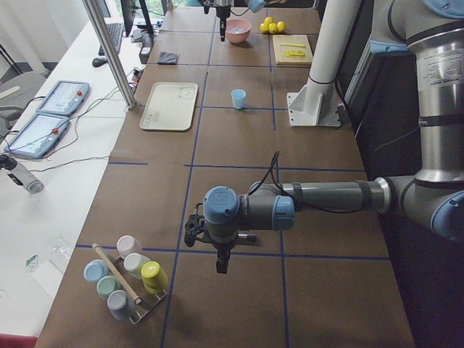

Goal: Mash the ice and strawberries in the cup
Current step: 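Carry the ice cube over the light blue cup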

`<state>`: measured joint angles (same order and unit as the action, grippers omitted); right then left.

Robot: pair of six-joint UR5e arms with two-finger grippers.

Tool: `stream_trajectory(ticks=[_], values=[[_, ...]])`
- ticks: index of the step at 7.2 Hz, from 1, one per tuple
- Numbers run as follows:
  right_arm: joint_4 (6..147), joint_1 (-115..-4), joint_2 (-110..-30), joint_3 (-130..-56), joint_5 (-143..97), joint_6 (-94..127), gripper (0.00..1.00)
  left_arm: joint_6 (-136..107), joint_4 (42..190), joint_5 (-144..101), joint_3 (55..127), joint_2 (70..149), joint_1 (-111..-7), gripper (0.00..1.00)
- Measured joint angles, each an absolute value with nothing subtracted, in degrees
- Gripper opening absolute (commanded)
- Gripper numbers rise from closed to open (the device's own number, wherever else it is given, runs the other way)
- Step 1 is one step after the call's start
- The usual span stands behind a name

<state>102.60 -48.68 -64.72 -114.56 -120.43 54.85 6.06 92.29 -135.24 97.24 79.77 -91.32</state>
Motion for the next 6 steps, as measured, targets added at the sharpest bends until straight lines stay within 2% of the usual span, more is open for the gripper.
stream_trajectory(ticks=[3, 6], values=[[102.66, -36.54, -52.11, -107.1, -110.89, 72.0, 0.01, 6.06, 92.31, -135.2, 97.07, 79.84, -91.26, 1.0], [102.48, -27.88, -44.48, -101.13, -103.92, 82.13, 0.02, 6.07, 92.3, -135.18, 96.98, 79.83, -91.24, 1.0]])
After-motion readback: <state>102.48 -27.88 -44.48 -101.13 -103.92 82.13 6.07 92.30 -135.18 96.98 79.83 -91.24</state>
